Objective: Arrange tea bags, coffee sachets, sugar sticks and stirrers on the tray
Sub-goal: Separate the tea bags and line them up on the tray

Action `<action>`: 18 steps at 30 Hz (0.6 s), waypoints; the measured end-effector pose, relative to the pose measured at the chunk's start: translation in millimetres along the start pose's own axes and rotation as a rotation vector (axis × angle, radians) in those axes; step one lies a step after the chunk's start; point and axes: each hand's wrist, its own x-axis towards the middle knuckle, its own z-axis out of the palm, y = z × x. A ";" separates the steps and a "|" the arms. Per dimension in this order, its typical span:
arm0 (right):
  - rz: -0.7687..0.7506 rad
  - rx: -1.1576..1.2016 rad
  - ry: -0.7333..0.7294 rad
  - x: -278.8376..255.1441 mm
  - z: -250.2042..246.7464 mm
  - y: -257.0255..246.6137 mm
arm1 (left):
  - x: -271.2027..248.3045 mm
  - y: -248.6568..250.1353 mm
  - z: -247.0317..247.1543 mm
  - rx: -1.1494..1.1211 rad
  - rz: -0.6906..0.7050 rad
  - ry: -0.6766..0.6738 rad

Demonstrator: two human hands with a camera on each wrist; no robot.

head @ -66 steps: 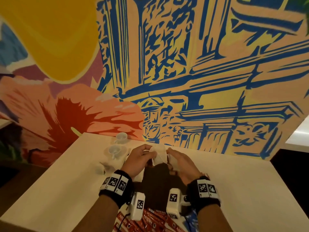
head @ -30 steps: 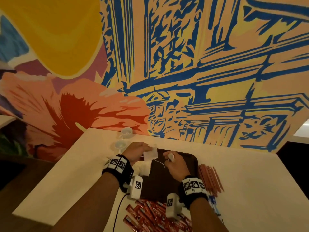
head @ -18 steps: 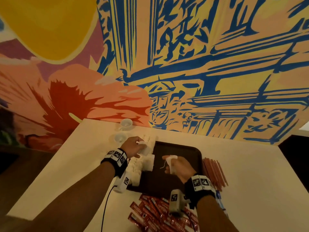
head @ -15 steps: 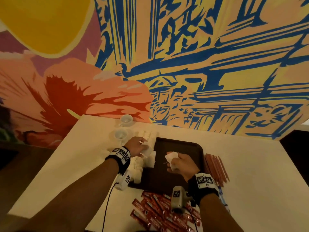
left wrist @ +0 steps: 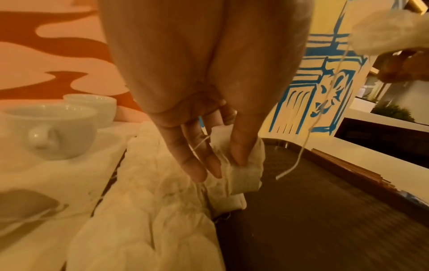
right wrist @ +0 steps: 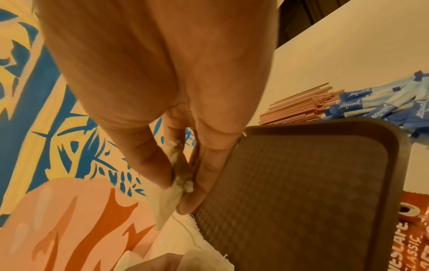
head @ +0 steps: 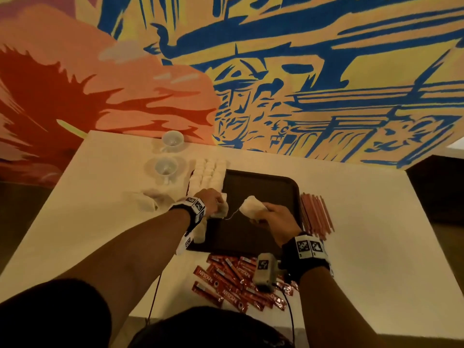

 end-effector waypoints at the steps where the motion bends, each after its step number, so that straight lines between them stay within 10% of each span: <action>1: -0.002 -0.019 0.001 -0.3 1.0 0.7 | 2.3 -2.8 3.1 0.012 -0.003 -0.004; 18: 0.000 0.054 0.085 -14.1 4.3 19.7 | 12.8 -6.5 6.7 0.192 0.036 0.018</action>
